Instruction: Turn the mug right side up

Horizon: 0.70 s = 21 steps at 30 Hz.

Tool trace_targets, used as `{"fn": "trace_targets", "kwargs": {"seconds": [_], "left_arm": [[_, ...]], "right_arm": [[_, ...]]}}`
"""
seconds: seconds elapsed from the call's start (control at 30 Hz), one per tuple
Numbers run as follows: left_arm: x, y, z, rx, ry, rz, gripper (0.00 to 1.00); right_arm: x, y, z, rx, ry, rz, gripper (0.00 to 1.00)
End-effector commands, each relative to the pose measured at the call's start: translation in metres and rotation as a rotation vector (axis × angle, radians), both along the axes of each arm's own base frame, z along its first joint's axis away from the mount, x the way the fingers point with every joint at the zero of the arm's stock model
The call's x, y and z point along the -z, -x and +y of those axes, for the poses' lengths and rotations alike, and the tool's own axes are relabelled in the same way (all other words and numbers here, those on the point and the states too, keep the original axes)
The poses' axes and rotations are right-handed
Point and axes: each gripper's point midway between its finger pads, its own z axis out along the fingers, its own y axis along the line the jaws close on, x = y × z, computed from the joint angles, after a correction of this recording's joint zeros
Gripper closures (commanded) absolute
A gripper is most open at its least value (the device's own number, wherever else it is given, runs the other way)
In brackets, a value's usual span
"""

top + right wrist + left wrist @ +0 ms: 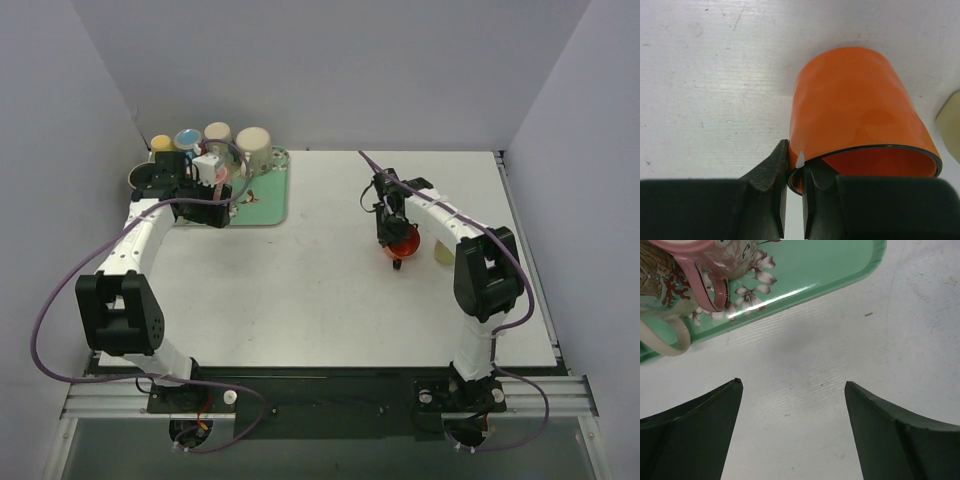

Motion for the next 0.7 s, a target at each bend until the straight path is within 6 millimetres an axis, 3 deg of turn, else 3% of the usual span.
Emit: {"fn": "trace_targets", "kwargs": {"seconds": [0.0, 0.1, 0.3, 0.37, 0.67], "left_arm": [[0.007, -0.025, 0.025, -0.043, -0.034, -0.029, 0.06], [0.014, -0.036, 0.032, -0.061, -0.04, -0.027, 0.07], [0.027, -0.066, 0.039, -0.071, -0.072, -0.069, 0.17], [0.023, -0.081, 0.045, -0.083, -0.089, -0.108, 0.19], [0.036, -0.122, 0.055, -0.089, -0.128, -0.145, 0.24]], "right_arm": [[-0.003, 0.003, -0.007, -0.013, -0.01, 0.079, 1.0], [-0.001, 0.004, -0.01, -0.026, 0.005, 0.112, 0.99], [0.004, 0.0, -0.014, -0.031, 0.008, 0.134, 0.65], [-0.001, 0.001, -0.014, -0.037, 0.006, 0.128, 0.6], [-0.055, 0.018, -0.009, -0.086, 0.034, -0.012, 0.32]]}}
